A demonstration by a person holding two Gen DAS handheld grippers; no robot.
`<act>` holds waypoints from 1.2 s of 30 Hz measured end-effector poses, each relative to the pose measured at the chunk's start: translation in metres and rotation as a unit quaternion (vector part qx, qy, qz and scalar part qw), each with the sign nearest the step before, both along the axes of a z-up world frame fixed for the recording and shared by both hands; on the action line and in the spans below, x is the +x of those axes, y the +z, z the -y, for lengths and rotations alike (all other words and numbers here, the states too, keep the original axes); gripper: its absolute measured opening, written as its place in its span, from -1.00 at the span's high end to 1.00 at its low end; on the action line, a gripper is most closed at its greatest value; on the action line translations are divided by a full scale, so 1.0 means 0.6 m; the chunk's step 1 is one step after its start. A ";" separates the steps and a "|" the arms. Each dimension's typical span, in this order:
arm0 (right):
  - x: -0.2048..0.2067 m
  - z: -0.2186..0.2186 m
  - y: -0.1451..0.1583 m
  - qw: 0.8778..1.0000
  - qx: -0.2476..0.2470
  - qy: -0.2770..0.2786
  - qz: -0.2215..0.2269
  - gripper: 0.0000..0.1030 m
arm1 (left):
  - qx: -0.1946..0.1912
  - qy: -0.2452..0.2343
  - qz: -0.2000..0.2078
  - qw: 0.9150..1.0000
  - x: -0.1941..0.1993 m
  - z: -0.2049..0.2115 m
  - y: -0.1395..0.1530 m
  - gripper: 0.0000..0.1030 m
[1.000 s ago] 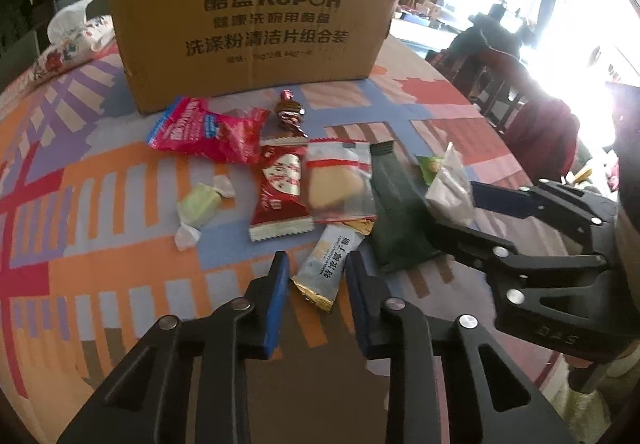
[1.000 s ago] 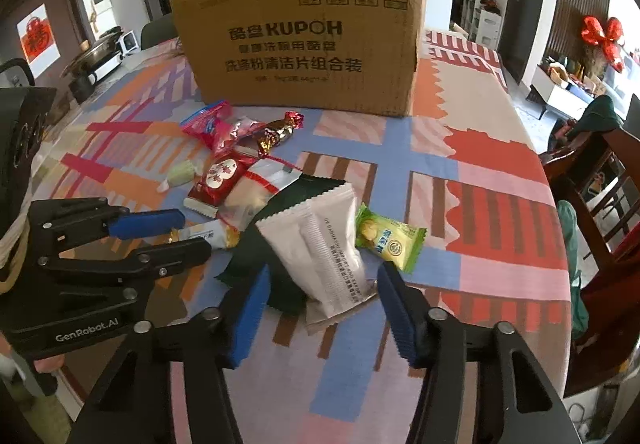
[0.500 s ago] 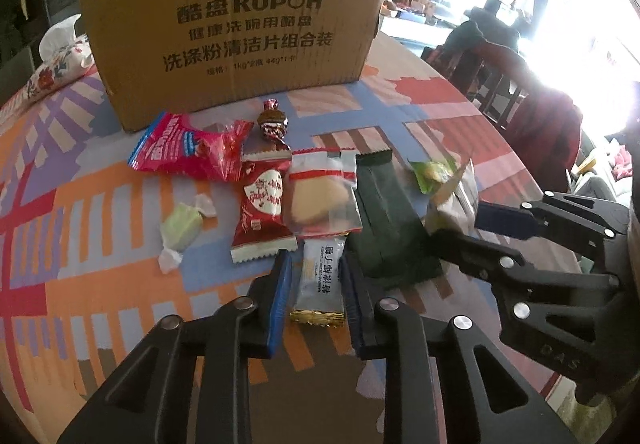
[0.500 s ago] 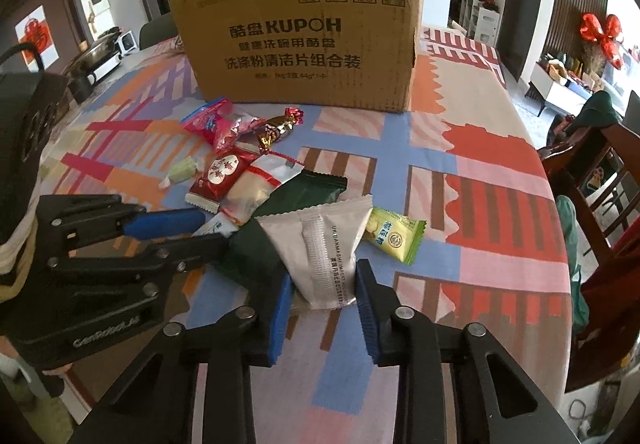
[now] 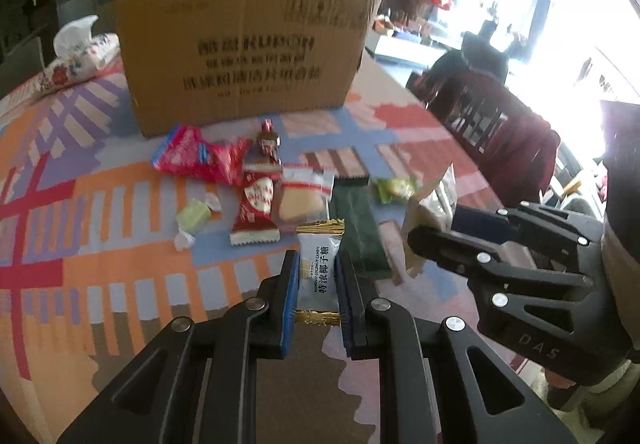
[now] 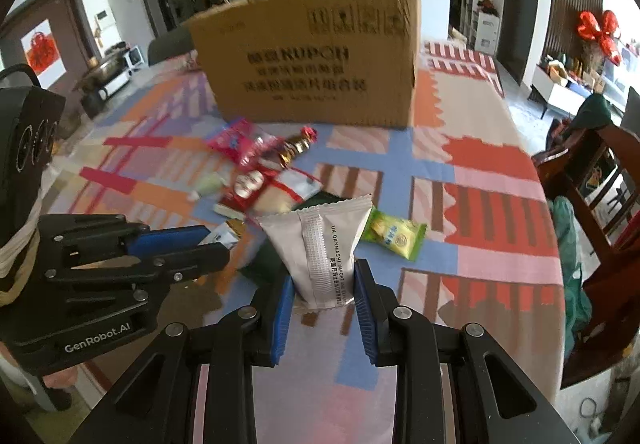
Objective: Organize snacks
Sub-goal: 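Carry both snacks over the cardboard box and open both tools to drop them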
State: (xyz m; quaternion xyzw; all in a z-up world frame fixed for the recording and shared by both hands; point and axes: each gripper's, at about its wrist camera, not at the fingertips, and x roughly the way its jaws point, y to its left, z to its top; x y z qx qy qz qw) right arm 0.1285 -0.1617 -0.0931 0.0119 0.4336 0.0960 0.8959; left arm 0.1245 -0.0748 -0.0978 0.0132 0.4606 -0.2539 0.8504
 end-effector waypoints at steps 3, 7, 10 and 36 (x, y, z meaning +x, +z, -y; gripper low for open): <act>-0.003 -0.006 0.020 1.000 0.001 0.005 0.013 0.41 | -0.001 0.011 0.025 1.000 -0.003 -0.007 0.026 0.63; -0.002 -0.012 0.048 0.999 -0.003 0.009 0.037 0.41 | -0.006 0.020 0.053 0.998 -0.004 -0.016 0.058 0.63; 0.002 -0.014 0.066 0.999 -0.003 0.009 0.051 0.41 | -0.008 0.027 0.075 0.997 -0.001 -0.023 0.084 0.63; 0.158 -0.034 0.236 0.985 -0.017 0.005 0.170 0.41 | -0.004 0.067 0.194 0.979 0.172 -0.069 0.247 0.63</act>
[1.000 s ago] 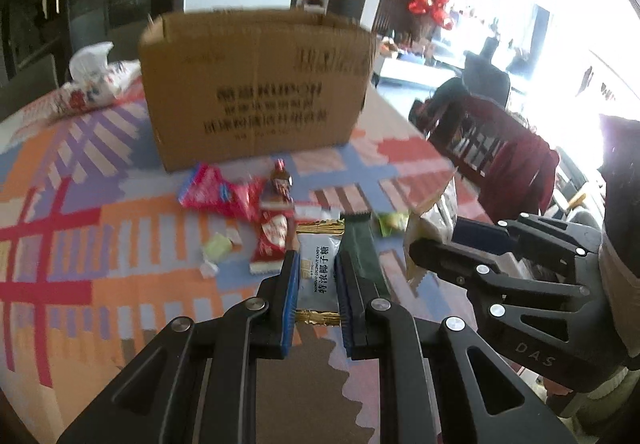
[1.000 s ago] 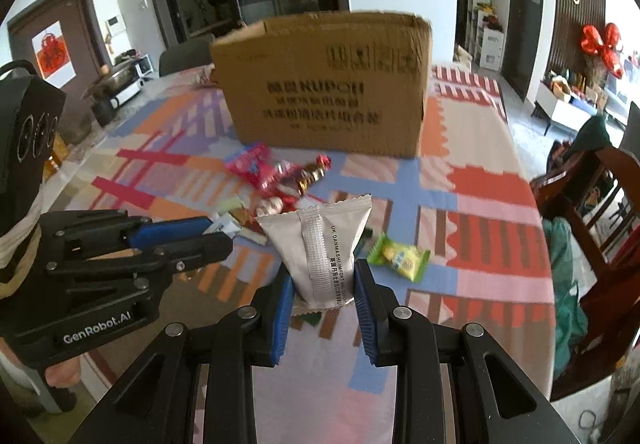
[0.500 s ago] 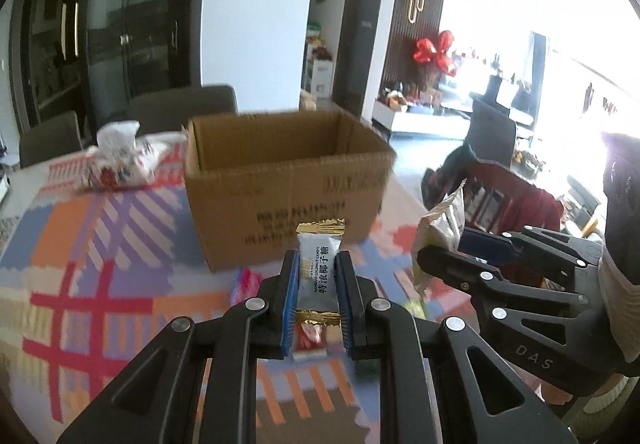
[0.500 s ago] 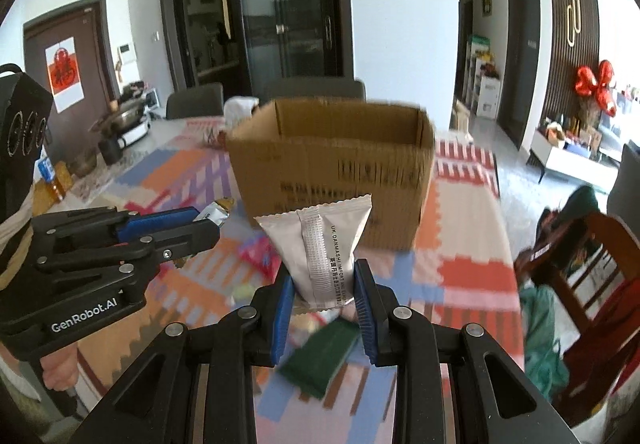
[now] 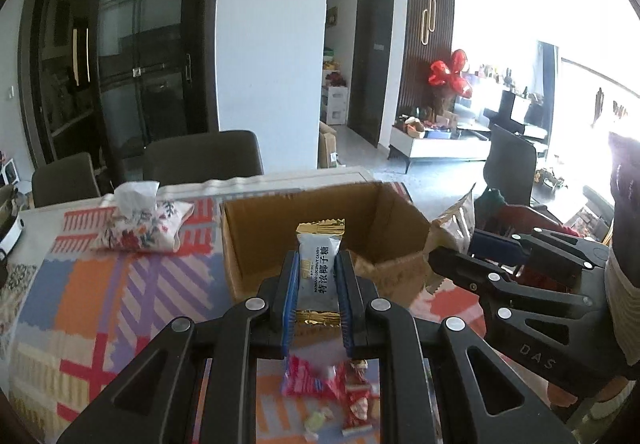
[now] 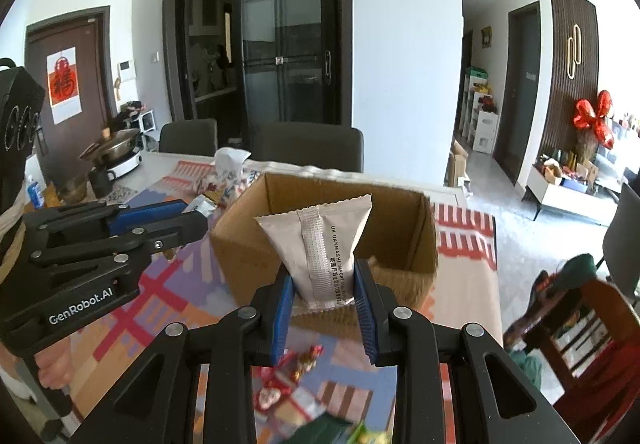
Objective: Organize snacks
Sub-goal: 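Carry both snacks over the cardboard box and open both tools to drop them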
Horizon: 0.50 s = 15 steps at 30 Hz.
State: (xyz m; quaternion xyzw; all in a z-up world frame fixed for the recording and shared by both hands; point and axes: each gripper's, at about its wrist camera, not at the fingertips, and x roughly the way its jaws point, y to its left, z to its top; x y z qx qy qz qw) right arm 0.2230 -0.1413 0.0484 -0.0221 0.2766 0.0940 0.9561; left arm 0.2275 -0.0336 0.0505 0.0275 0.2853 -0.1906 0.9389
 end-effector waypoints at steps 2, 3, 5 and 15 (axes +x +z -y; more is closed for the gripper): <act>0.023 0.004 0.008 1.000 0.005 -0.002 -0.001 0.41 | -0.003 -0.003 -0.003 1.000 0.018 -0.001 0.004 0.63; 0.033 0.004 0.011 1.000 0.006 0.000 -0.003 0.41 | -0.005 -0.003 -0.005 1.000 0.029 -0.001 0.005 0.63; 0.051 0.004 0.015 1.000 0.006 0.001 -0.006 0.41 | -0.005 -0.002 -0.008 1.000 0.049 0.000 0.005 0.63; 0.133 0.016 0.006 0.999 0.018 -0.003 -0.031 0.41 | -0.003 0.008 -0.036 0.999 0.133 0.012 -0.010 0.63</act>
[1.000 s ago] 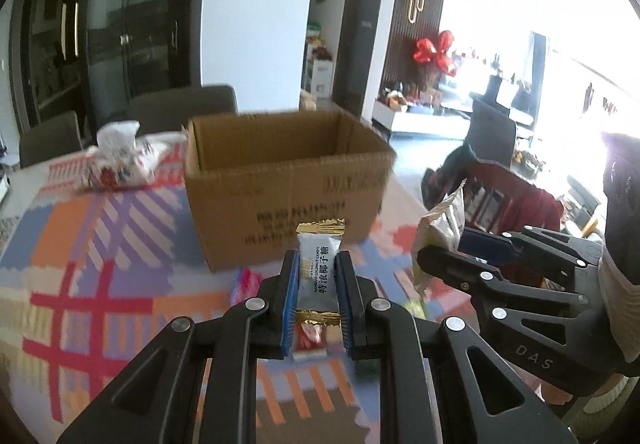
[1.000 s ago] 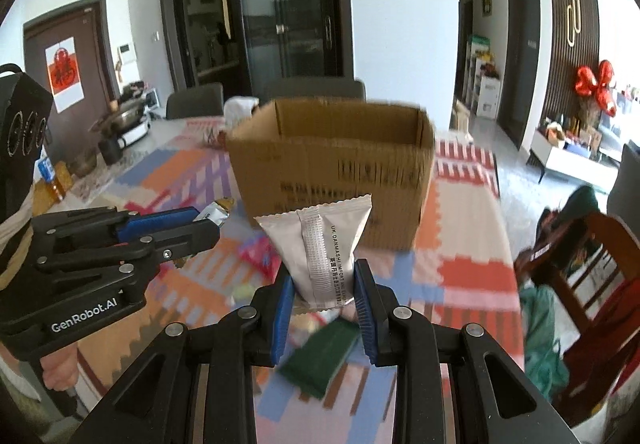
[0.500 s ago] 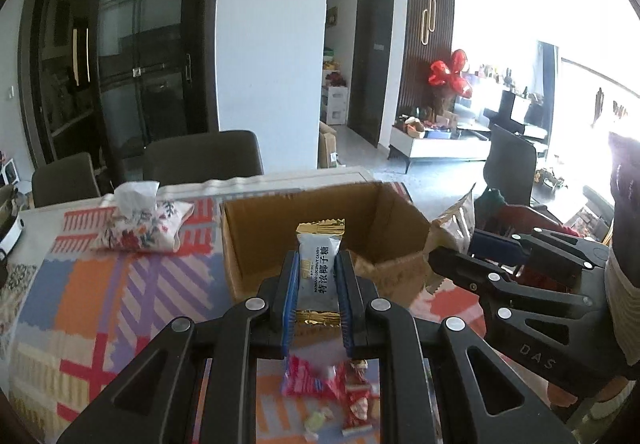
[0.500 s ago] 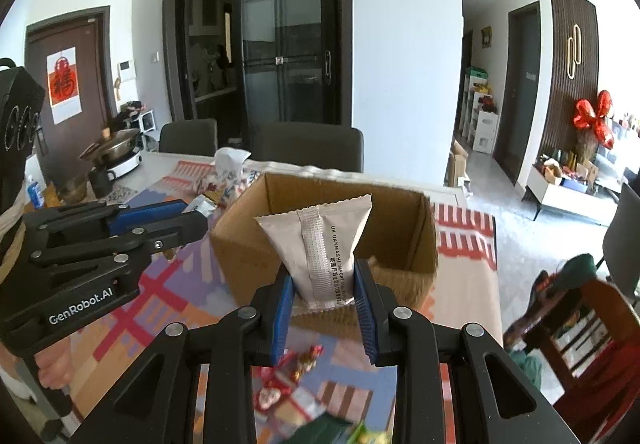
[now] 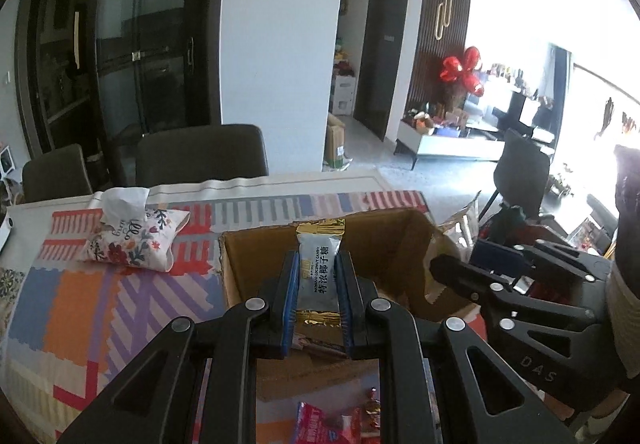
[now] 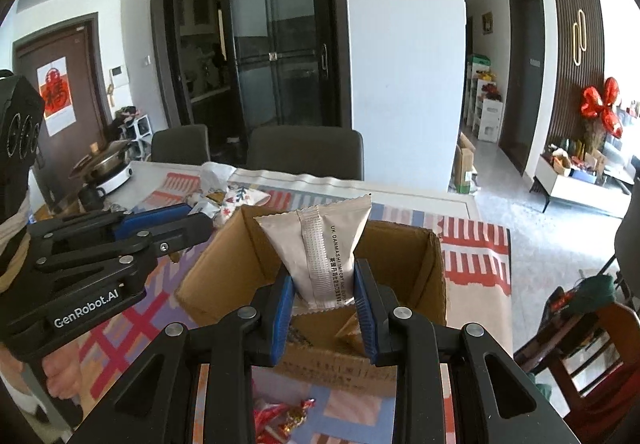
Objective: Organize snacks
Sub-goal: 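Carry both snacks over the cardboard box and open both tools to drop them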
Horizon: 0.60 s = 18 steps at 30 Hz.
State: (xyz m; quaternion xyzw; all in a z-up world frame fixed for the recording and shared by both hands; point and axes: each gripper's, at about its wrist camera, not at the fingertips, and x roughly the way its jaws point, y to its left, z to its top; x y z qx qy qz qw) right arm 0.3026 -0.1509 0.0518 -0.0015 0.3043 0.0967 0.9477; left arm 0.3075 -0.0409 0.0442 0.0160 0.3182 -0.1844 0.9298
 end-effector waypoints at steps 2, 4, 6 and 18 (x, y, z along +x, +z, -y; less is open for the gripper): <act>0.012 0.000 -0.005 1.000 -0.002 -0.001 -0.006 0.41 | 0.010 0.001 -0.009 1.000 0.015 0.007 -0.010 0.63; 0.023 0.004 -0.012 1.000 -0.002 -0.007 -0.011 0.41 | 0.015 0.002 -0.014 1.000 0.023 0.012 -0.016 0.62; 0.028 0.005 -0.020 1.000 0.000 -0.007 -0.017 0.39 | 0.021 0.009 -0.015 1.000 0.025 0.014 -0.019 0.41; -0.026 0.022 -0.016 1.000 0.000 -0.021 0.008 -0.18 | 0.034 0.019 0.018 0.999 -0.062 0.010 -0.004 -0.07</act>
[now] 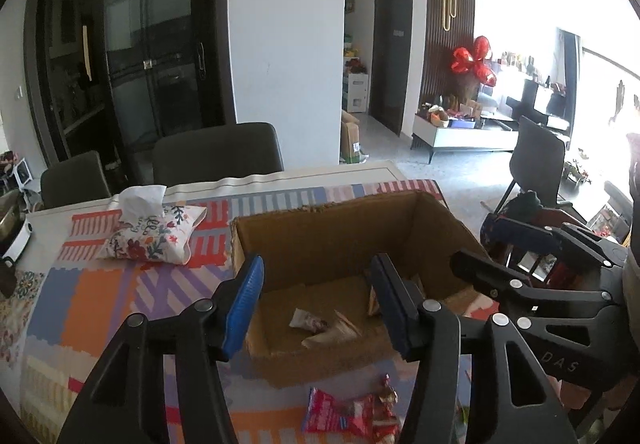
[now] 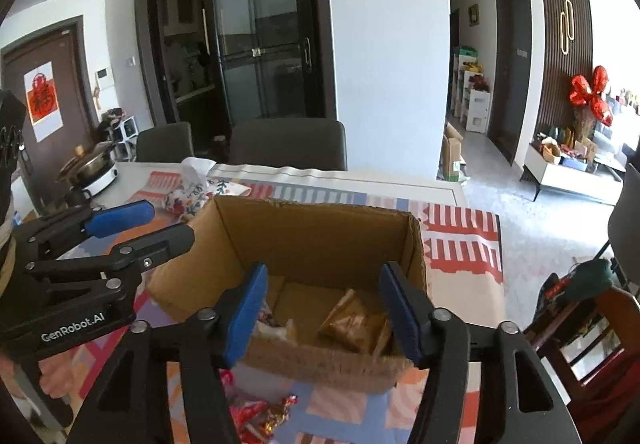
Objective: Organize snacks
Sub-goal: 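Carry both snacks over the cardboard box and open both tools to drop them, then grasp the red candy packet with the left tool while the right tool grasps the green-yellow candy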
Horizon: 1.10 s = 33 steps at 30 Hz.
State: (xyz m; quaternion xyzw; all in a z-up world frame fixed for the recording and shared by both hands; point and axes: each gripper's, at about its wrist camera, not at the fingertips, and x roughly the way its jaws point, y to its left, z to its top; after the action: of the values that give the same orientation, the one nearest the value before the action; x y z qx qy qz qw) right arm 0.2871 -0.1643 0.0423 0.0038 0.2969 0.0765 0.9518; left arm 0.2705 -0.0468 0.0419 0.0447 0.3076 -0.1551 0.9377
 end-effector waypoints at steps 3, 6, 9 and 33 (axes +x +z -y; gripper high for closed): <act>-0.035 0.000 0.003 1.000 -0.003 -0.005 0.011 -0.21 | -0.001 -0.006 -0.001 1.000 -0.031 0.000 0.002 -0.09; -0.069 0.002 0.005 1.000 -0.005 -0.009 0.016 -0.24 | -0.001 -0.016 0.001 1.000 -0.065 0.003 0.002 -0.13; -0.104 0.005 0.003 1.000 -0.008 -0.015 0.022 -0.32 | 0.007 -0.021 0.006 1.000 -0.096 0.007 -0.004 -0.14; -0.214 0.057 -0.168 0.988 0.036 -0.095 -0.115 -0.40 | 0.022 -0.038 -0.108 0.993 -0.182 0.030 -0.173 -0.19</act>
State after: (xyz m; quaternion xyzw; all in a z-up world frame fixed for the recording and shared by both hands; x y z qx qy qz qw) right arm 0.1587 -0.1984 -0.0586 0.0755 0.3996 -0.0048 0.9136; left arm 0.1612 -0.0649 -0.0617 0.0597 0.4089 -0.1877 0.8911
